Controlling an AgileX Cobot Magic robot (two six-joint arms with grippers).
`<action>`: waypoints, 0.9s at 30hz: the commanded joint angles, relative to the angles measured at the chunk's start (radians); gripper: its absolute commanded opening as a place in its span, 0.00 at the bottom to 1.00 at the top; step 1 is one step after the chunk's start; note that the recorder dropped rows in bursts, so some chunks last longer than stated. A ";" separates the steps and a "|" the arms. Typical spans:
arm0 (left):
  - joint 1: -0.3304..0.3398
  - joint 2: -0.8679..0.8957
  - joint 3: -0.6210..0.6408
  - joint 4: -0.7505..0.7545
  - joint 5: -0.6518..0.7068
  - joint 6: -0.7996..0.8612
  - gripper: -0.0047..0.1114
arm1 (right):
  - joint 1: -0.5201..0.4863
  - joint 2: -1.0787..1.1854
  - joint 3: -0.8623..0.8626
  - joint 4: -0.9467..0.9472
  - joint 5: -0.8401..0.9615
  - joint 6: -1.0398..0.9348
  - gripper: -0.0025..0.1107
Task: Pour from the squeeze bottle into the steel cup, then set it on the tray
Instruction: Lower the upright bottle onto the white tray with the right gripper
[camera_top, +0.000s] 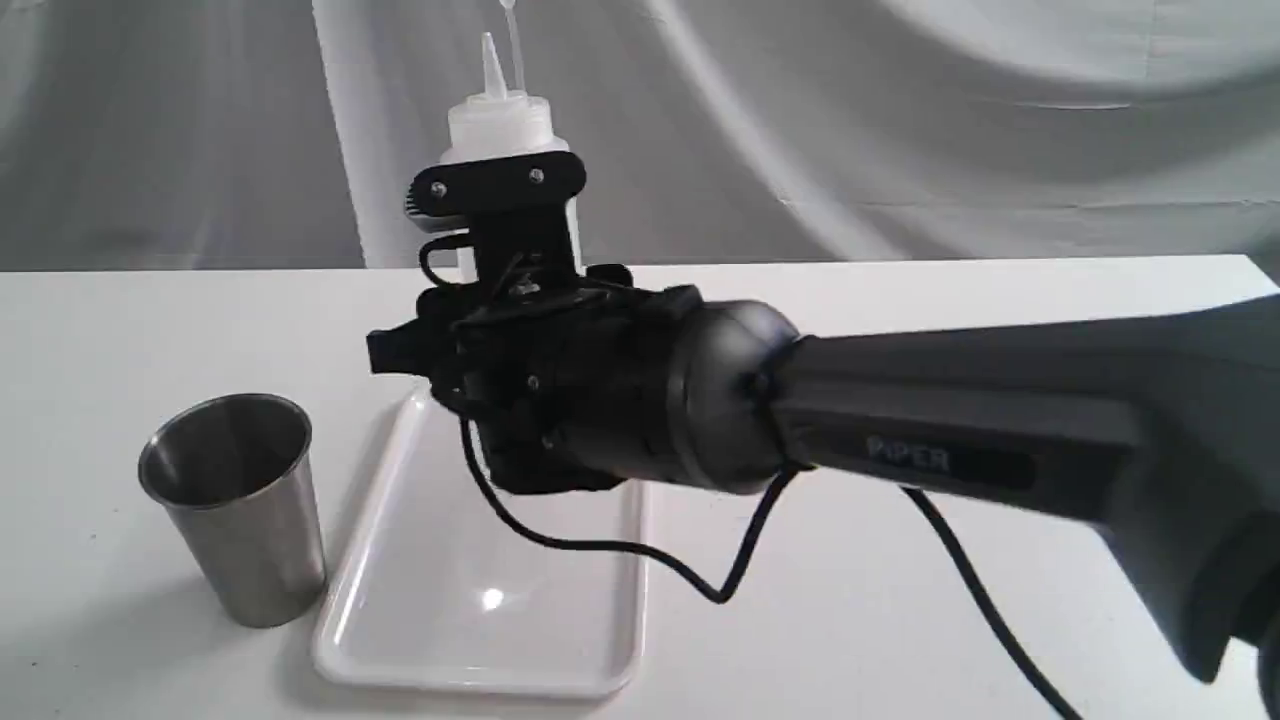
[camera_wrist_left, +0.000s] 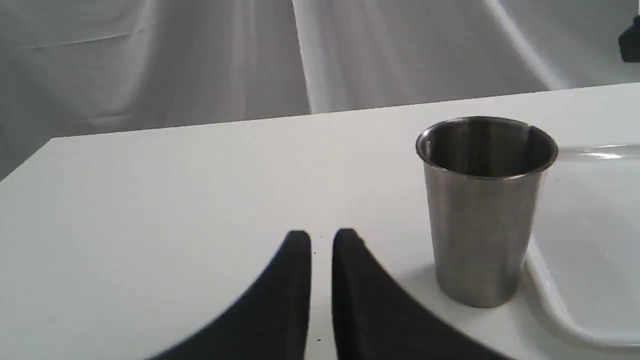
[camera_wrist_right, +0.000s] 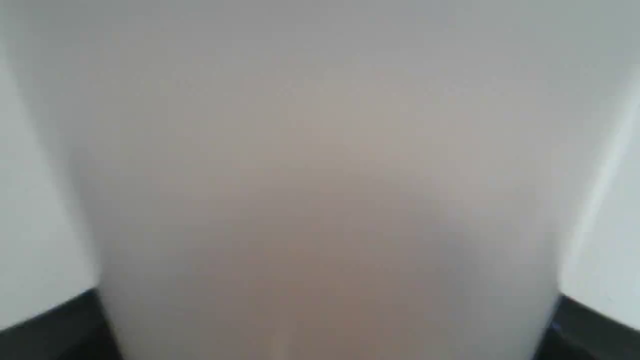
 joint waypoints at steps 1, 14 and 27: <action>0.003 -0.005 0.004 0.000 -0.008 -0.002 0.11 | -0.023 -0.024 -0.043 0.062 -0.078 -0.139 0.02; 0.003 -0.005 0.004 0.000 -0.008 -0.002 0.11 | -0.070 -0.024 -0.067 0.377 -0.364 -0.573 0.02; 0.003 -0.005 0.004 0.000 -0.008 -0.002 0.11 | -0.084 -0.016 -0.067 1.068 -0.675 -1.446 0.02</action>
